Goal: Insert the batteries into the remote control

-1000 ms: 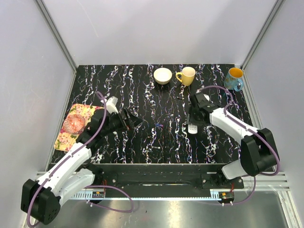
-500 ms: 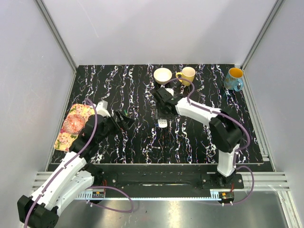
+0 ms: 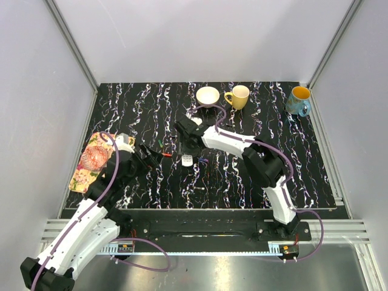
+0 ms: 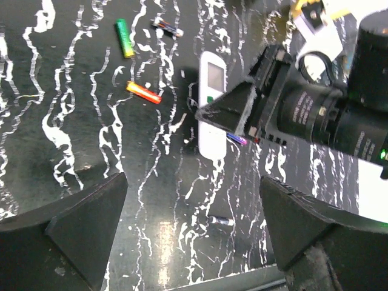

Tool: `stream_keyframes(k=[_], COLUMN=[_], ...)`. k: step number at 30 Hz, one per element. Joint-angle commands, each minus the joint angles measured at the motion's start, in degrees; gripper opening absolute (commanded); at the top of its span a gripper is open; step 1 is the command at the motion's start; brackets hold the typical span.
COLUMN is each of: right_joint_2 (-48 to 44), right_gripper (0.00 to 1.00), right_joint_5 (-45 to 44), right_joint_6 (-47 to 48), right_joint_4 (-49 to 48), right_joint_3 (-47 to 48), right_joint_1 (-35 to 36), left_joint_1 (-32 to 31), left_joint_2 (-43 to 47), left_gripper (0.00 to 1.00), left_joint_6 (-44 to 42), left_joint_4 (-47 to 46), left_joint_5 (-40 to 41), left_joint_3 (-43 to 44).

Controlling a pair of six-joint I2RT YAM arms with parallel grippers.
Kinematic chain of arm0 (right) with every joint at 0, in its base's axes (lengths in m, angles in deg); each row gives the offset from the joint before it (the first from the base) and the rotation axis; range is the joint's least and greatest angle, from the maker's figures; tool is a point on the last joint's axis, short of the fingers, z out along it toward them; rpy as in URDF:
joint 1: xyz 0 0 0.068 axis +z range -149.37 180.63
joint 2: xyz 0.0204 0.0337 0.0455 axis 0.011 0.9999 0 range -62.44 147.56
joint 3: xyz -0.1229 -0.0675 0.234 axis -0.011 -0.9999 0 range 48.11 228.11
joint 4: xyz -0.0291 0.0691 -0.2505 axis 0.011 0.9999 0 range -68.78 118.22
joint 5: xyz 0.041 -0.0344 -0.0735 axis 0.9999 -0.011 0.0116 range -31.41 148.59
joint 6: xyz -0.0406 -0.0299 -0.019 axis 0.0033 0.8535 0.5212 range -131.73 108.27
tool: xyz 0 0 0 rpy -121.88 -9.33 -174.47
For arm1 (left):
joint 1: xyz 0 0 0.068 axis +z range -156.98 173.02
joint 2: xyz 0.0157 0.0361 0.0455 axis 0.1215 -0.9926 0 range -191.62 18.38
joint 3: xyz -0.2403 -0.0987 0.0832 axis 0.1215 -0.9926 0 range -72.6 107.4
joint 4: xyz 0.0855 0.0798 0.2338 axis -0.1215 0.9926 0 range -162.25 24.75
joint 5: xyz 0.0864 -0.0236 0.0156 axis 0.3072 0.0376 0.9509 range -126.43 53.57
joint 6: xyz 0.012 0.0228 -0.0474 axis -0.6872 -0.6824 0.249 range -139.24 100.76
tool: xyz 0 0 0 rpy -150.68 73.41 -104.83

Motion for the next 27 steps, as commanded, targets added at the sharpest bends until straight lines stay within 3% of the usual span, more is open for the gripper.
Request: stream_keyframes(k=[1,5,9,10,12,13,16,20,27], right_joint_2=[0.1,0.4,1.3,1.5,1.4,1.2,-0.2,-3.1,-23.5], right_gripper=[0.24,0.25,0.40,0.52,0.64,0.75,0.89,0.96,1.00], right_joint_5=[-1.0,-1.6,-0.7,-0.6,-0.3,-0.2,-0.6,-1.5,-9.3], right_joint_6=[-6.9,-7.1,-7.0,-6.8,-6.8,-6.9,-7.1,-6.8,-2.2], right_joint_4=[-0.5,0.1,0.5,0.9,1.2,1.1,0.6,0.9,1.1], right_joint_3=[-1.0,-1.7,-2.0,-1.9,-2.4,-2.7,-4.3,-5.3,-14.6], right_joint_1=[0.3,1.1,2.6,2.8,3.3,3.3,3.3,3.2,2.7], left_joint_1=[-0.2,-0.1,-0.1,-0.2,-0.1,-0.2,-0.1,-0.2,-0.1], left_joint_2=[0.4,-0.1,-0.2,-0.2,-0.2,-0.1,-0.3,-1.7,-13.0], left_gripper=[0.95,0.95,0.94,0.94,0.93,0.93,0.93,0.93,0.98], left_joint_6=[3.1,3.3,3.4,3.5,3.4,3.4,3.2,2.8,-0.6], left_joint_4=[2.9,2.5,2.0,2.2,2.2,2.2,2.3,2.4,-0.2], left_joint_5=[7.9,7.8,7.9,8.1,8.2,8.3,8.9,10.0,9.6], left_joint_3=[1.8,1.9,1.5,1.4,1.4,1.6,1.6,2.4,8.1])
